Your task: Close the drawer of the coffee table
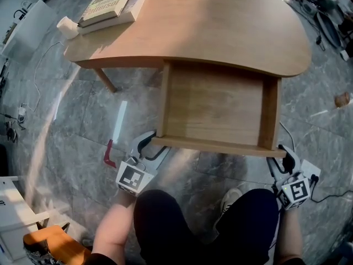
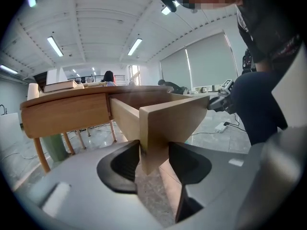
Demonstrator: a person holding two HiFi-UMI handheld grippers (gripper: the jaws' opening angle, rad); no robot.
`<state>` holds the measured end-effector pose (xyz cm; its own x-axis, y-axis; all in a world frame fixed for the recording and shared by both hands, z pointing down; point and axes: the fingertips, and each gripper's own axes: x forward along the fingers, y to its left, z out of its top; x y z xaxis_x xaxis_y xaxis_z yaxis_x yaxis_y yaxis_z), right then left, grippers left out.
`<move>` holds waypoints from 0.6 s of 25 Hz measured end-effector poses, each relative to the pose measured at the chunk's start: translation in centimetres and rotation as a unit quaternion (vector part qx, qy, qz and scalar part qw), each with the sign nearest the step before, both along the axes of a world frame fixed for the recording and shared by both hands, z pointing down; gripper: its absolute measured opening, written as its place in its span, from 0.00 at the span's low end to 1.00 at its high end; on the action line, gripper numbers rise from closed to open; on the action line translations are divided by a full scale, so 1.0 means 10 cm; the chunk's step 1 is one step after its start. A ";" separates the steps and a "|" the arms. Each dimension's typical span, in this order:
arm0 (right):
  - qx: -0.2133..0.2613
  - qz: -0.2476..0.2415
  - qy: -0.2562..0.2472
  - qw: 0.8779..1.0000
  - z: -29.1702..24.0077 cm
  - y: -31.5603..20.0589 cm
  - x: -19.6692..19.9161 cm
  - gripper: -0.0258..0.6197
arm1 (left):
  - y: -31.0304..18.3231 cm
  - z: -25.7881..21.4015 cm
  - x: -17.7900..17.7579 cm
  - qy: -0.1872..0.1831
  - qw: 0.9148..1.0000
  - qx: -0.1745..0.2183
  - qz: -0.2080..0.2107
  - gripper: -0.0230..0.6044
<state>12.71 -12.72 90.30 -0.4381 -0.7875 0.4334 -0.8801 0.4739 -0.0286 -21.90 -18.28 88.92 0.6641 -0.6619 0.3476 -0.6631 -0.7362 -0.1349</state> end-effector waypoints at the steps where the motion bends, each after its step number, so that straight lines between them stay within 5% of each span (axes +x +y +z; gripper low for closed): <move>1: -0.004 0.002 0.003 1.000 0.00 0.01 0.01 0.35 | 0.00 0.01 0.00 -0.007 1.000 -0.006 -0.003 0.36; 6: 0.020 0.009 -0.004 1.000 -0.17 -0.13 -0.02 0.35 | -0.13 -0.07 -0.04 -0.023 0.999 -0.014 -0.022 0.35; 15: -0.009 -0.002 0.030 1.000 -0.18 -0.27 -0.09 0.35 | -0.39 -0.11 -0.08 -0.048 0.998 -0.032 -0.032 0.36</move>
